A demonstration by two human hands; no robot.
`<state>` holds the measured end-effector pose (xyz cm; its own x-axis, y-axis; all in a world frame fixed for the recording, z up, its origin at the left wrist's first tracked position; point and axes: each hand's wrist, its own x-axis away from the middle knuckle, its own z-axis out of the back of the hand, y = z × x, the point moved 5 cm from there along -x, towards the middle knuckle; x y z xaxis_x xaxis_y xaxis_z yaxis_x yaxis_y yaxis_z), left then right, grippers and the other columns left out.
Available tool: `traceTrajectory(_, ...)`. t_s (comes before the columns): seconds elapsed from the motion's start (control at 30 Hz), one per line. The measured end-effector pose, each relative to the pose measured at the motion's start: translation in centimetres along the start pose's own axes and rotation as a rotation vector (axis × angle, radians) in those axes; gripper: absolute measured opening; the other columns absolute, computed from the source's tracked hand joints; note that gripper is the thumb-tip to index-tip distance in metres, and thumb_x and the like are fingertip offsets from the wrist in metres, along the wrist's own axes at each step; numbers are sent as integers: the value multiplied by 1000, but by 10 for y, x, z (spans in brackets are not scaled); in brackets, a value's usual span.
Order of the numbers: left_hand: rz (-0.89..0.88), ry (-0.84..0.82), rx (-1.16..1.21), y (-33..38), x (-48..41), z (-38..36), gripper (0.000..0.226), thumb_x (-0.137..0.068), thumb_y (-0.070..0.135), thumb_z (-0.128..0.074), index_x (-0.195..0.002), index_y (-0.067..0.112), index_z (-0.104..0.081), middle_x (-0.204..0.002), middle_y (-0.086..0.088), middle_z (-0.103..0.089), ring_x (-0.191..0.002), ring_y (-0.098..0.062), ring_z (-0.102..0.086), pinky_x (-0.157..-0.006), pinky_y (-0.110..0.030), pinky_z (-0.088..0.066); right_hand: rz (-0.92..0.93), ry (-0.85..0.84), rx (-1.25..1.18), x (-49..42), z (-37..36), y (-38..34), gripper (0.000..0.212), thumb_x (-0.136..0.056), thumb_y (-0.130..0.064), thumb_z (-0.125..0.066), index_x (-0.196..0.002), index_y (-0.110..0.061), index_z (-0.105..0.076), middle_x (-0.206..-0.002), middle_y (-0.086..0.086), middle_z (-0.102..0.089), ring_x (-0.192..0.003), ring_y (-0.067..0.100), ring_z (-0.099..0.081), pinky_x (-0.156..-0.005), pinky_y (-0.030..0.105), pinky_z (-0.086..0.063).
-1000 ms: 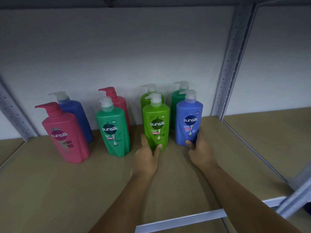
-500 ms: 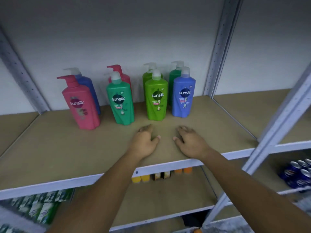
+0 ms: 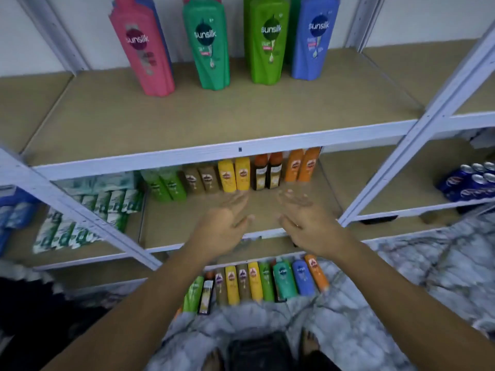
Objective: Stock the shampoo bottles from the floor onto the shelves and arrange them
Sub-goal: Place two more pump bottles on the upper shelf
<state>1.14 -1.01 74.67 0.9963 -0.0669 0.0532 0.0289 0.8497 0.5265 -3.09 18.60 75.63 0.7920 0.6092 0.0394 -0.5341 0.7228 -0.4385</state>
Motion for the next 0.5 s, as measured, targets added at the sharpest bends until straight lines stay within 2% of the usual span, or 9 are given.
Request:
traceTrajectory(0.07,104,-114,62,-25,28,-41,55,-102,41,-53,-152,19,-43,-156,-2,-44,-143,-20,-42,-112,-26,-33,-35,-114,-24,23,-46,3,51,-103,-33,-42,-148,-7,-43,-153,12,-43,-144,29,-35,-118,41,-28)
traceTrajectory(0.13,206,-228,103,-47,57,-81,47,-102,37,-54,-146,21,-51,-136,-8,-63,-122,-26,-60,-94,-28,-45,-86,-235,-24,48,-92,8,47,-103,-32,-44,-143,-8,-47,-146,13,-50,-134,32,-45,-109,40,-37)
traceTrajectory(0.17,256,-269,115,-57,71,-97,44,-101,38,-55,-142,21,-54,-127,-9,-68,-114,-28,-64,-87,-29,-46,-129,-290,-28,61,-112,11,47,-103,-34,-44,-142,-9,-47,-144,12,-51,-131,32,-48,-106,39,-39)
traceTrajectory(0.27,333,-356,115,-75,105,-136,36,-100,39,-56,-124,13,-62,-110,-16,-71,-104,-33,-65,-74,-33,-42,-248,-423,-50,93,-158,18,48,-103,-36,-45,-142,-7,-48,-142,15,-52,-130,34,-49,-105,43,-41)
traceTrajectory(0.3,345,-394,120,-78,114,-147,35,-100,39,-56,-120,11,-63,-106,-16,-70,-101,-34,-65,-73,-35,-42,-283,-453,-50,102,-169,21,49,-103,-37,-45,-143,-8,-47,-143,16,-51,-131,34,-48,-106,43,-41)
traceTrajectory(0.37,373,-465,126,-83,129,-166,40,-100,42,-56,-124,12,-62,-112,-17,-68,-104,-32,-63,-77,-35,-44,-334,-488,-38,117,-186,27,52,-103,-39,-43,-146,-11,-43,-146,14,-50,-133,31,-46,-108,41,-39)
traceTrajectory(0.43,387,-512,127,-88,140,-183,52,-99,48,-55,-137,11,-56,-129,-15,-64,-118,-30,-59,-91,-37,-47,-372,-522,-19,129,-198,33,54,-103,-41,-41,-149,-13,-39,-149,12,-46,-136,29,-44,-111,41,-37)
traceTrajectory(0.5,379,-530,148,-84,144,-191,57,-99,47,-56,-145,14,-50,-145,-10,-55,-131,-26,-52,-103,-34,-43,-404,-546,-4,139,-206,40,56,-103,-43,-39,-151,-16,-35,-152,9,-43,-138,29,-41,-113,43,-34)
